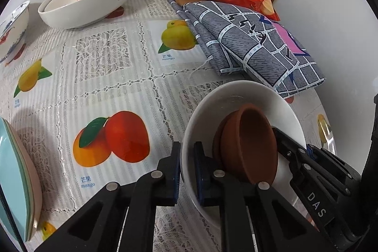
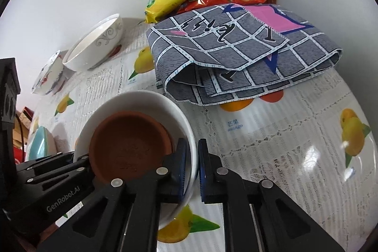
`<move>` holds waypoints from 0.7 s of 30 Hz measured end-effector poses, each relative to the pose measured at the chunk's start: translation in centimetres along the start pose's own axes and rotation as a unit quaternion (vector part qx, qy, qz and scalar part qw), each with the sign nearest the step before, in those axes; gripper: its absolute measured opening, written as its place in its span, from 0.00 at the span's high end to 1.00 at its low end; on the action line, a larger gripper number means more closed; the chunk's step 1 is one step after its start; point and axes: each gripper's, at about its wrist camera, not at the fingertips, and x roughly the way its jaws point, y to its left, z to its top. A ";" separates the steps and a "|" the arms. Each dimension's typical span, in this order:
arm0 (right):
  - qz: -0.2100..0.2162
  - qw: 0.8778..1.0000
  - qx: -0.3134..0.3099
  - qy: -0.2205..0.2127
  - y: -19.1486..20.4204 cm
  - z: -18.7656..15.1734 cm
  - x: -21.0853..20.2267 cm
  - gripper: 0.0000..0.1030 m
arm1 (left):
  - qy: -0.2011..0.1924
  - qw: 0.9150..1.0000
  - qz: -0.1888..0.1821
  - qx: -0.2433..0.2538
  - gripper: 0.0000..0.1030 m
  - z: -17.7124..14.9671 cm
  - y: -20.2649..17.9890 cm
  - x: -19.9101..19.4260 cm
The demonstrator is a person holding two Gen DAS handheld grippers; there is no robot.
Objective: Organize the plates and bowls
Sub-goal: 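Lift the white bowl with both tools toward the blue plate stack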
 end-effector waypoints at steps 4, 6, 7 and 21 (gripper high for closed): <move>0.012 1.000 0.012 0.005 -0.1 -0.3 -0.1 0.91 | 0.001 1.000 -0.002 -0.003 0.89 -0.4 0.4 -0.4; 0.013 1.000 0.012 0.005 0.0 -0.5 -0.2 0.91 | 0.002 1.000 -0.002 -0.003 0.90 -0.6 0.5 -0.5; 0.011 1.000 0.009 0.006 0.2 -0.6 -0.2 0.91 | 0.003 1.000 -0.002 -0.002 0.90 -0.7 0.6 -0.6; -0.008 1.000 -0.009 0.008 0.9 -0.6 -0.2 0.92 | -0.002 1.000 0.005 0.008 0.90 -0.9 0.5 -0.5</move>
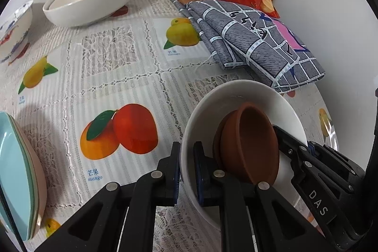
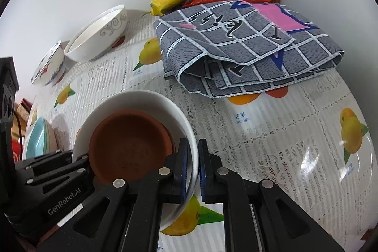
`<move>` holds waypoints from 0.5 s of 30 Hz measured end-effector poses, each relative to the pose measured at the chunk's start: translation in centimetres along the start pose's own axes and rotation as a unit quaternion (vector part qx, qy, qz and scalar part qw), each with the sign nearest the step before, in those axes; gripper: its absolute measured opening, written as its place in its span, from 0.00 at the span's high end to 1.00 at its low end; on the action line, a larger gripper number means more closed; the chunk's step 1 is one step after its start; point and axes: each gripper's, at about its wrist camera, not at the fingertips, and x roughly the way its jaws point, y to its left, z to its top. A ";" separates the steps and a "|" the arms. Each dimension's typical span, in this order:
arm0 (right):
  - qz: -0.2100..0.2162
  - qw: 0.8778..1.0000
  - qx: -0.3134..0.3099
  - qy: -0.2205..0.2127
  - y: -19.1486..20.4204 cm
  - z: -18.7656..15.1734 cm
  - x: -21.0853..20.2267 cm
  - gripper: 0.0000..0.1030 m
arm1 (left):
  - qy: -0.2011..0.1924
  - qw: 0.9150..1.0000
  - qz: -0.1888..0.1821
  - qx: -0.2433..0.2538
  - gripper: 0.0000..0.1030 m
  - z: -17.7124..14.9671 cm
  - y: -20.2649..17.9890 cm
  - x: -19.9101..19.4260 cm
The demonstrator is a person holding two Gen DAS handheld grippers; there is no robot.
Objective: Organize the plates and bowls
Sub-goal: 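Lift the white bowl with both tools toward the blue plate stack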
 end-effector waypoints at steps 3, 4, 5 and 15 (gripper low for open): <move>0.008 1.000 0.010 0.000 -0.2 -0.4 -0.3 0.92 | 0.006 1.000 -0.010 -0.008 0.90 -0.2 0.3 -0.2; 0.009 1.000 0.012 0.000 -0.2 -0.5 -0.5 0.92 | 0.006 1.000 -0.012 -0.010 0.90 -0.3 0.4 -0.4; 0.009 1.000 0.012 0.000 -0.2 -0.6 -0.6 0.92 | 0.005 1.000 -0.011 -0.009 0.90 -0.4 0.5 -0.6; 0.022 0.999 0.008 -0.025 2.1 -1.0 -4.2 0.92 | -0.026 0.999 -0.009 -0.017 0.90 -1.4 1.4 -5.3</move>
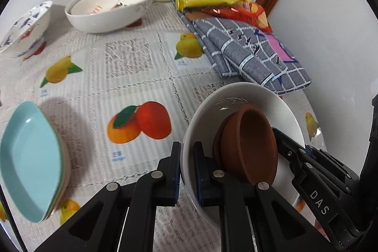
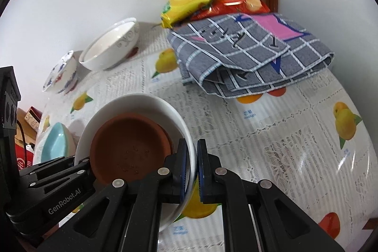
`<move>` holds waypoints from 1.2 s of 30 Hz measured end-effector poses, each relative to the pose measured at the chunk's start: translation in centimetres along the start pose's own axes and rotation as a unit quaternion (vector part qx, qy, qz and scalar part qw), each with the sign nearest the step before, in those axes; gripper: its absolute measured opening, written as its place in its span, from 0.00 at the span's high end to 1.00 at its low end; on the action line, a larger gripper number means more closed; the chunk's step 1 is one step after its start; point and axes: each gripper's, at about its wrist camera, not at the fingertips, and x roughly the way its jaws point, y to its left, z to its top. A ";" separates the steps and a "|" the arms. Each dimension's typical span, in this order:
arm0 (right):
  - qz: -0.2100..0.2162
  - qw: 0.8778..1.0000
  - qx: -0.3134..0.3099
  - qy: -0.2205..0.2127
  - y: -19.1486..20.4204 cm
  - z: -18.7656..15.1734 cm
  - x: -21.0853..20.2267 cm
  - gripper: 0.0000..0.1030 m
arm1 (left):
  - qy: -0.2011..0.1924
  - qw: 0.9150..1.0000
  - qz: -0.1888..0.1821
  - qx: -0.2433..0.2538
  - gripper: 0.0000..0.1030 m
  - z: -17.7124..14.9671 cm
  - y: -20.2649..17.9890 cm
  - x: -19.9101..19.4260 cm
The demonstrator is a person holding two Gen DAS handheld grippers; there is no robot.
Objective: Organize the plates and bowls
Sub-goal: 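Lift the white bowl with both tools toward the blue plate stack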
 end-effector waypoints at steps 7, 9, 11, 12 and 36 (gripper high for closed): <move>0.004 1.000 -0.010 -0.011 2.2 0.0 -2.4 0.92 | -0.016 1.000 -0.003 -0.009 0.90 -0.3 1.1 -3.0; 0.004 1.000 -0.013 -0.016 2.8 0.0 -3.1 0.92 | -0.022 1.000 -0.004 -0.011 0.90 -0.4 1.4 -3.9; 0.006 1.000 -0.015 -0.020 3.3 -0.1 -3.7 0.92 | -0.027 1.000 -0.003 -0.010 0.90 -0.5 1.7 -4.7; 0.007 1.000 -0.016 -0.022 3.6 -0.2 -4.0 0.92 | -0.030 0.999 -0.003 -0.011 0.90 -0.6 1.8 -5.2; 0.041 0.997 -0.060 -0.029 10.6 -1.1 -5.5 0.92 | -0.056 0.997 0.026 -0.047 0.90 -2.3 7.6 -10.0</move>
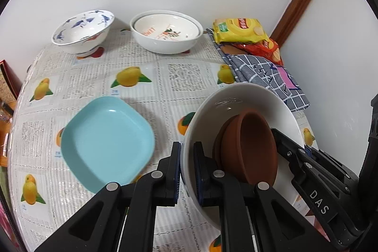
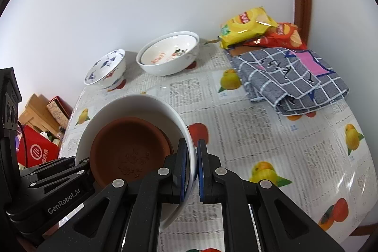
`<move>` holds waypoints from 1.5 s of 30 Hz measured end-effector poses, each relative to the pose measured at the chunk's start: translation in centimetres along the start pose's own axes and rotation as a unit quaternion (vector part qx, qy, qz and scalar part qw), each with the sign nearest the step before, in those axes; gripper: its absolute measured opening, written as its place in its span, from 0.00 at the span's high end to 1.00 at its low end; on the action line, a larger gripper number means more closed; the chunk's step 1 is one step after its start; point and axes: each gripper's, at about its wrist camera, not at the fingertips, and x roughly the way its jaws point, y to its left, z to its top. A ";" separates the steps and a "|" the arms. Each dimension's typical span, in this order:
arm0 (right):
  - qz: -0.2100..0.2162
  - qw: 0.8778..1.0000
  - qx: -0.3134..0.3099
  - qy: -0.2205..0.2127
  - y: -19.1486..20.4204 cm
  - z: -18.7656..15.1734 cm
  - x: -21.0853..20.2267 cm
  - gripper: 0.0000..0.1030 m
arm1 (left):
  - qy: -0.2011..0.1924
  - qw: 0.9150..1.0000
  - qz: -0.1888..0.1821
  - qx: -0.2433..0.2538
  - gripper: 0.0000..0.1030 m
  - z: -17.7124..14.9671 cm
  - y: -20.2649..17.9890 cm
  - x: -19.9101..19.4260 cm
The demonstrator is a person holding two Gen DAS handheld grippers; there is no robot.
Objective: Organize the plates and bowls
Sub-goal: 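Lift the white bowl with both tools toward the blue plate stack, then carry the white bowl over the blue plate stack with both tools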
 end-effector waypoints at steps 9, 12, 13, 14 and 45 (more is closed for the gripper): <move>0.010 1.000 -0.018 0.004 2.4 0.0 0.9 0.92 | -0.005 1.000 0.006 -0.019 0.90 0.0 2.3 -0.7; 0.012 1.000 -0.020 0.004 2.9 0.2 0.9 0.92 | -0.006 1.000 0.006 -0.021 0.90 0.0 2.7 -0.8; 0.012 1.000 -0.019 0.004 3.1 0.2 0.9 0.92 | -0.007 1.000 0.006 -0.022 0.90 0.1 2.8 -0.8; 0.012 1.000 -0.019 0.003 3.1 0.3 1.0 0.92 | -0.007 1.000 0.005 -0.023 0.90 0.1 2.9 -0.9; 0.038 0.998 -0.049 0.008 9.5 0.3 3.3 0.92 | -0.017 0.998 0.022 -0.062 0.90 0.1 9.6 -2.1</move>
